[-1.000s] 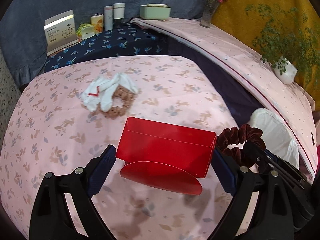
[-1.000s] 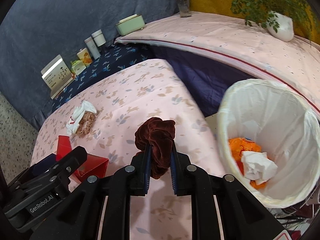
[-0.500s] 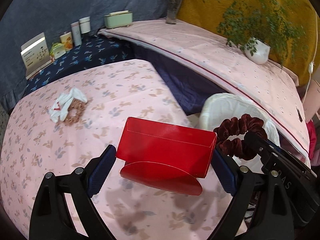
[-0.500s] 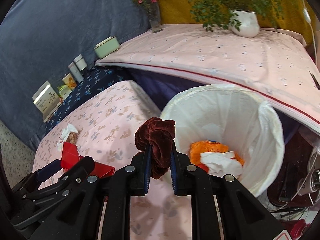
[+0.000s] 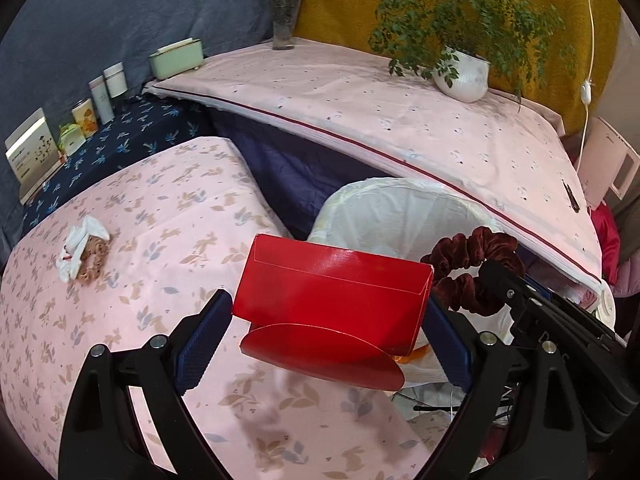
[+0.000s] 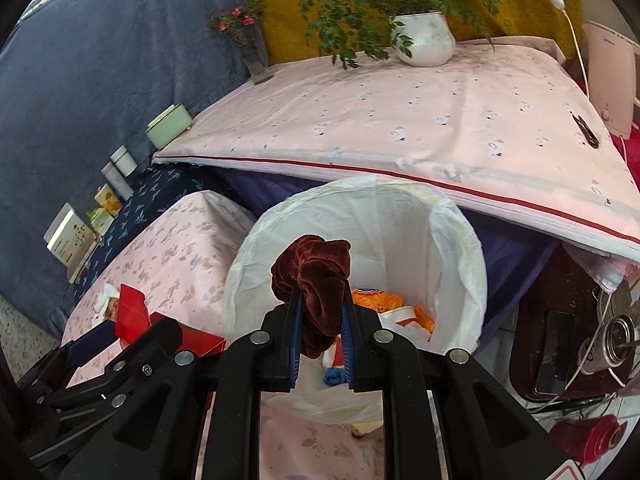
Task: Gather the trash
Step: 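Carry the red box and scrunchie with both tools over the bin, then open both tools to drop the red box and scrunchie into the bin, then move both tools back over the table toward the white sock and tan scrunchie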
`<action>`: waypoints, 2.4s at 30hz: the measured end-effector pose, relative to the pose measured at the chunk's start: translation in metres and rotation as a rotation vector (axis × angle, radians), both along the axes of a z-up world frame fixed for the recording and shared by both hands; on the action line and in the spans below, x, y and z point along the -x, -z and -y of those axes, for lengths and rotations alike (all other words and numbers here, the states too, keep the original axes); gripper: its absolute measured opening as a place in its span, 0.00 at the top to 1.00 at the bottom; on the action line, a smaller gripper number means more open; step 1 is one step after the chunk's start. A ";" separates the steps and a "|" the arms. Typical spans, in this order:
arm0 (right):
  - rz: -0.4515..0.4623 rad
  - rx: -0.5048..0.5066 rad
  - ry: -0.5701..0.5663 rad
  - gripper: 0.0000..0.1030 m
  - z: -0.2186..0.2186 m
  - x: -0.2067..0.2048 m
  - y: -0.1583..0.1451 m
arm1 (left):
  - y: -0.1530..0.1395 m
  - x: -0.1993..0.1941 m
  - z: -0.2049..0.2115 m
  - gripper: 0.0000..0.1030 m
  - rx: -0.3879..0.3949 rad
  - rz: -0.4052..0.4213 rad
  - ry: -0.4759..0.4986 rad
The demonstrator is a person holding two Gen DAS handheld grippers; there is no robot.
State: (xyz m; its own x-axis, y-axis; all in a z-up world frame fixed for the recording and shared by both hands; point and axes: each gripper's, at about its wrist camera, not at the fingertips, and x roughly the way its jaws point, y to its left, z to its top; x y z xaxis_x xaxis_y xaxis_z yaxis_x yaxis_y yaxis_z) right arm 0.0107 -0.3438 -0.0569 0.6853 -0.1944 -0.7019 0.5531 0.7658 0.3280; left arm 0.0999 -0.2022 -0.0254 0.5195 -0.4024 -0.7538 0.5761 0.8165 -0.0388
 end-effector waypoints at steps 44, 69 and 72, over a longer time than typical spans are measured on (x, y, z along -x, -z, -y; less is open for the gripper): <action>0.001 -0.025 0.109 0.71 0.039 0.033 0.007 | 0.012 0.003 0.039 0.08 -0.011 -0.031 0.031; -0.027 0.020 -0.038 0.70 -0.026 -0.019 -0.002 | 0.008 -0.039 -0.045 0.08 0.029 -0.042 -0.146; -0.031 0.027 -0.061 0.70 -0.038 -0.027 -0.003 | 0.008 -0.044 -0.058 0.08 0.032 -0.042 -0.167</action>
State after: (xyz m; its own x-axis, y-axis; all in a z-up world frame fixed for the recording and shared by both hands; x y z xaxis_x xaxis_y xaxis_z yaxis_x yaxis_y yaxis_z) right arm 0.0380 -0.3057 -0.0537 0.6748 -0.1720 -0.7177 0.5144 0.8070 0.2902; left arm 0.1444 -0.1445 -0.0335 0.5495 -0.3371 -0.7645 0.4296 0.8988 -0.0874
